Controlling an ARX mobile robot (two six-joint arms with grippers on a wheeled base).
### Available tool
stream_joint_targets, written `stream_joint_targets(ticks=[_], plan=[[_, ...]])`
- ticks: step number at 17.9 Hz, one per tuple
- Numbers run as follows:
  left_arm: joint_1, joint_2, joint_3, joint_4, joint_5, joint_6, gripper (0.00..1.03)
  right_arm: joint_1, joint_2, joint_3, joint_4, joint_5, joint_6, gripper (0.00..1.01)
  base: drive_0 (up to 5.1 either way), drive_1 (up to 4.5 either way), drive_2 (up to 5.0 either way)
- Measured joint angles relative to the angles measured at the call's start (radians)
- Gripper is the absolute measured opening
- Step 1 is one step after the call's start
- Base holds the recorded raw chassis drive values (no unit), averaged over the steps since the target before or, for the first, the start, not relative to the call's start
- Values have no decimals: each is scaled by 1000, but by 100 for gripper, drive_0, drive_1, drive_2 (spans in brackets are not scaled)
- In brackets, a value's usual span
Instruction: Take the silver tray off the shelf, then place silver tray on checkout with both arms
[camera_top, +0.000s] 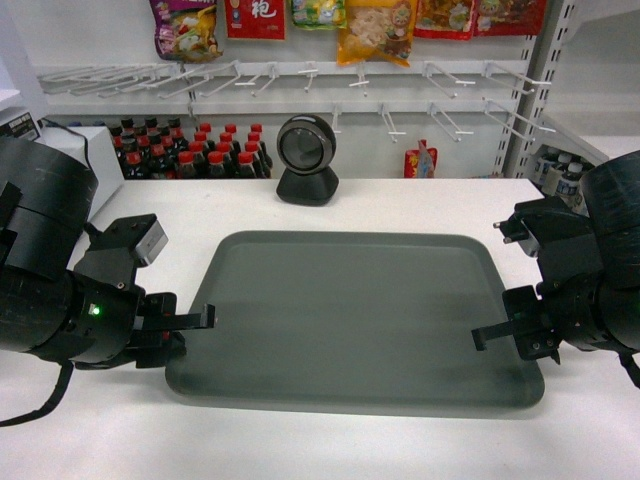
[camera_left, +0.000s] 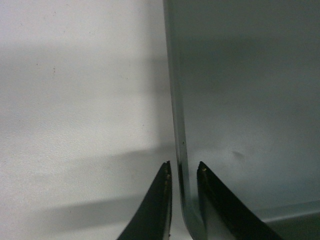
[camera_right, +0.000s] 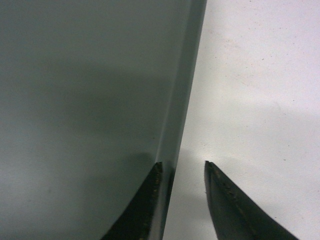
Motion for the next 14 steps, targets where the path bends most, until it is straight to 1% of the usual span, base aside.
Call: stream_joint_targets(ticks=[1, 3, 5, 6, 7, 8, 9, 10, 11, 12, 13, 14], plan=[[3, 0, 0, 6, 5, 6, 26, -2, 0, 0, 13, 7, -11, 37, 0, 0, 0], [7, -13, -9, 15, 5, 21, 41, -15, -3, -7, 41, 2, -13, 51, 0, 0, 0], [13, -100, -64, 50, 34, 21, 64, -60, -67, -70, 113, -19, -8, 75, 0, 0, 0], [18, -154, -87, 58, 55, 22, 72, -80, -115, -95, 121, -47, -6, 82, 0, 0, 0], [29, -280, -144, 132, 74, 13, 84, -108, -209, -154, 183, -82, -12, 93, 0, 0, 0], [32, -419, -237, 411, -47, 26, 86, -119, -284, -258, 516, -42, 11, 91, 0, 0, 0], [33, -496, -321, 636, -156, 61, 75, -121, -301, -336, 705, -27, 34, 80, 0, 0, 0], [45, -544, -424, 804, -208, 84, 63, -119, -319, -449, 838, -29, 47, 67, 0, 0, 0], [58, -554, -500, 873, -210, 97, 52, -119, -357, -519, 900, -35, 51, 56, 0, 0, 0], [66, -585, -570, 891, -207, 102, 39, -136, -440, -566, 918, -50, 54, 44, 0, 0, 0], [72, -671, -628, 898, -198, 105, 21, -177, -539, -628, 905, -80, 58, 25, 0, 0, 0], [98, -743, -673, 892, -154, 105, 4, -182, -634, -687, 809, -79, 61, 9, 0, 0, 0]])
